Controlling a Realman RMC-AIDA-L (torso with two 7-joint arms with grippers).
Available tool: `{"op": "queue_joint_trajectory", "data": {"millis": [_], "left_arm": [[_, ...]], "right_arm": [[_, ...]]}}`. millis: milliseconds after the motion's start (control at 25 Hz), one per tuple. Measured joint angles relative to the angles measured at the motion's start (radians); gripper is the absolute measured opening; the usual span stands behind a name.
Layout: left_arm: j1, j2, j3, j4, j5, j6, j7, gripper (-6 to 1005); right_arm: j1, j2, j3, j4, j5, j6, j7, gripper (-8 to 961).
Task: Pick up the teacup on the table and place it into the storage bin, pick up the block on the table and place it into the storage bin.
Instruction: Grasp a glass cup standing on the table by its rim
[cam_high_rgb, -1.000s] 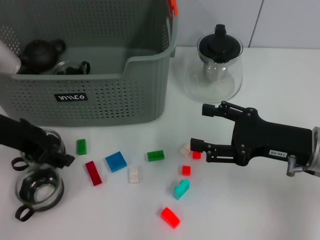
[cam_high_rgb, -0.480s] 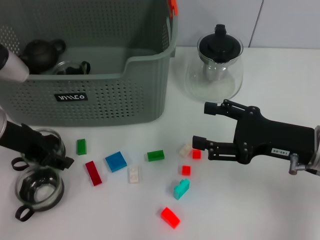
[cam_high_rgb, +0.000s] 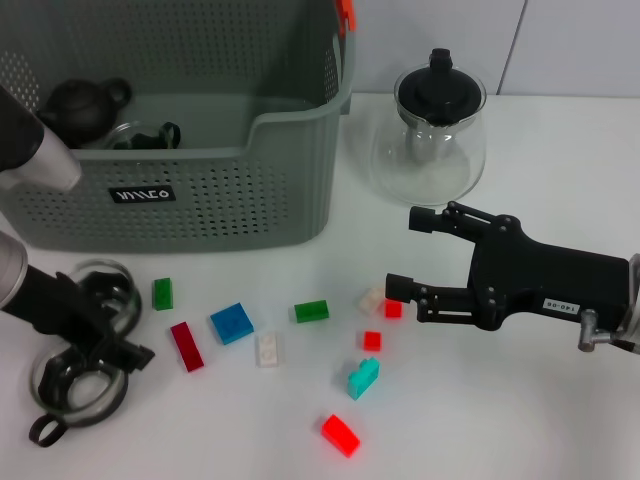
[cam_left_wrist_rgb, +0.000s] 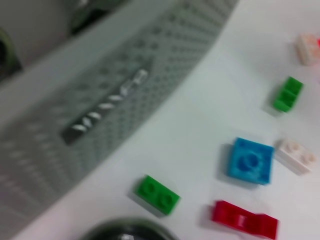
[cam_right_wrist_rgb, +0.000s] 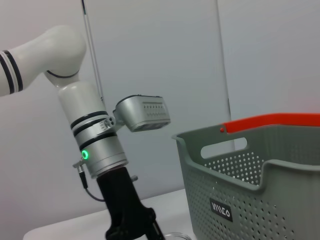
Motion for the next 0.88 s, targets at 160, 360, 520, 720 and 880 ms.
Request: {"op": "queue_joint_trajectory", "data": {"millis": [160,360,520,720,880], "left_arm": [[-0.001,-0.001,0.001,0.008,-0.009,0.047,0.006,648],[-0.006,-0.003,0.025,0.005,-0.011,0.025,-0.007,638],[0.001,-0.003,0.106,0.001,-0.007,-0.039,-0.042,630],[0.018,-0.005,0.17,0.007,-0.011,-0.074,-0.05,619],[0.032,-0.005,0.212,0.017,-0.01,-0.094,-0.069,611]], "right_arm": [[0.003,-0.002,0.02,0.017,0.0,0.0,0.0,943],[0.003,-0.002,0.032,0.022,0.0,-0.001,0.0,943],[0.003,-0.002,0.032,0.022,0.0,-0.001,0.0,943],[0.0,-0.002,0.032,0.024,0.0,-0.003,0.0,943],[-0.003,-0.002,0.032,0.024,0.0,-0.006,0.0,943]]}}
